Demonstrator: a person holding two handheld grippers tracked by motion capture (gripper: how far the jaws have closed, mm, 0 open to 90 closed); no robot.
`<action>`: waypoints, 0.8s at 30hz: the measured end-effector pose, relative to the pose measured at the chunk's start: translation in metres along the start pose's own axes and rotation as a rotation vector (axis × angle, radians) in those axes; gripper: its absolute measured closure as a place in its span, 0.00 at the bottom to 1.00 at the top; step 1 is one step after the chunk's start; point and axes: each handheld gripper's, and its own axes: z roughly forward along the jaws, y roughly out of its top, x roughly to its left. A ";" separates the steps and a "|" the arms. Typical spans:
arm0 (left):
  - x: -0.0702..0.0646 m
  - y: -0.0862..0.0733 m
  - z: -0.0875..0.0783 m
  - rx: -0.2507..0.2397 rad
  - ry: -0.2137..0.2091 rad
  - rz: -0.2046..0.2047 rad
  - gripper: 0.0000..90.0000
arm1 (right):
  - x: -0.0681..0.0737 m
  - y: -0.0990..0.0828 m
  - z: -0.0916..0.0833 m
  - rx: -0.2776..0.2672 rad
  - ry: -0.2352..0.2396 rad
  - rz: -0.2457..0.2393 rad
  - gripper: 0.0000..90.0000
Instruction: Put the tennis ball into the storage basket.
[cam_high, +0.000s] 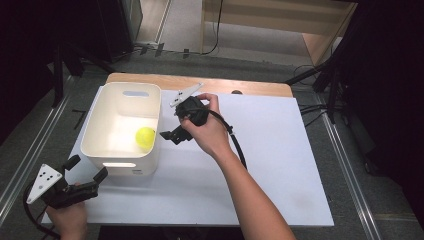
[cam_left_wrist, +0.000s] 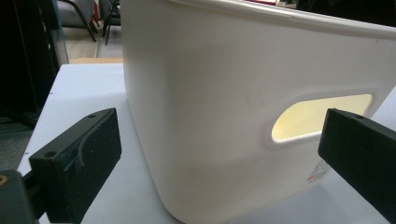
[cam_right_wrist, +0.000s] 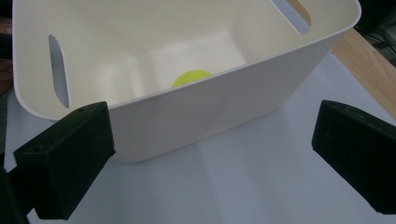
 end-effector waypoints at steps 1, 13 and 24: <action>0.000 0.000 0.000 0.000 0.000 0.000 0.00 | -0.001 -0.001 -0.001 -0.004 -0.001 -0.001 0.00; 0.000 0.000 0.000 0.003 0.000 0.000 0.00 | -0.004 -0.019 -0.012 -0.008 -0.038 0.016 0.00; 0.000 0.000 0.000 0.003 0.001 0.000 0.00 | -0.005 -0.039 -0.019 -0.009 -0.051 0.044 0.00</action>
